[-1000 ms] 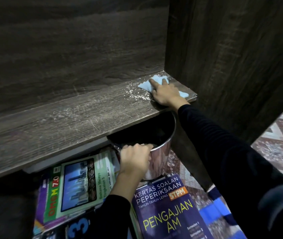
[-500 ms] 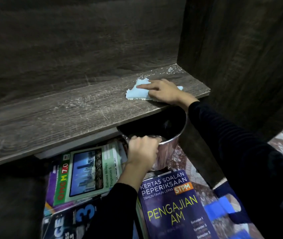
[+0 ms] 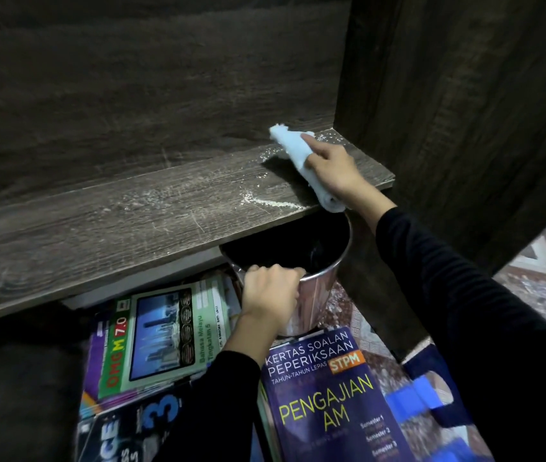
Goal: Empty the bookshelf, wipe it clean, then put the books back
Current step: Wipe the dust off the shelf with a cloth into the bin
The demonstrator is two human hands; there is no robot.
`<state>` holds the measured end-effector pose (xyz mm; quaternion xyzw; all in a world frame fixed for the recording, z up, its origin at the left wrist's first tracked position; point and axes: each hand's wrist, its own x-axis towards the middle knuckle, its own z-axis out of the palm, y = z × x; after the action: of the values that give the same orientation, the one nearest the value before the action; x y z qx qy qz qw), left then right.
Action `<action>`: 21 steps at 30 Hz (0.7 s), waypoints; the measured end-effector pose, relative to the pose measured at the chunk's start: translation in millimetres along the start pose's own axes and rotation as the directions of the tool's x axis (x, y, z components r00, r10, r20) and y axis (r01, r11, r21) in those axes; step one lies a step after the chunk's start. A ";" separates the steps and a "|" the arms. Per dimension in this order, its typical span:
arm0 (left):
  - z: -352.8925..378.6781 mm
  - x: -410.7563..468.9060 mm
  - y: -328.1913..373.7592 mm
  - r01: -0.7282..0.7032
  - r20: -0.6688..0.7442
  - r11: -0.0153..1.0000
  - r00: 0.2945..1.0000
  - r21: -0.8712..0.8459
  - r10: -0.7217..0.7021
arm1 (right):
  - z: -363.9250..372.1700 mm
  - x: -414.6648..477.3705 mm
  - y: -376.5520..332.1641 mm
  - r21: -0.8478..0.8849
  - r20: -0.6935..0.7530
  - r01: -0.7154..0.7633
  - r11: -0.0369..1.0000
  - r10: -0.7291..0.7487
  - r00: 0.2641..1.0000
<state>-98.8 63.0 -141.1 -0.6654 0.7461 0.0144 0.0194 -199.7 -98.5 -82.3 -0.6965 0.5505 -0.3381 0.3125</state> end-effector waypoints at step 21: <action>-4.3 -12.2 -27.0 0.078 -0.008 0.993 0.997 0.085 -0.078 | 59.6 -13.1 -13.3 -0.534 0.247 0.236 0.812 -0.117 0.962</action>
<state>-70.6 71.8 -136.2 -0.6925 0.7196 -0.0199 0.0468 -146.0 -79.2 -107.6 -0.8360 0.5232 -0.1173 0.1166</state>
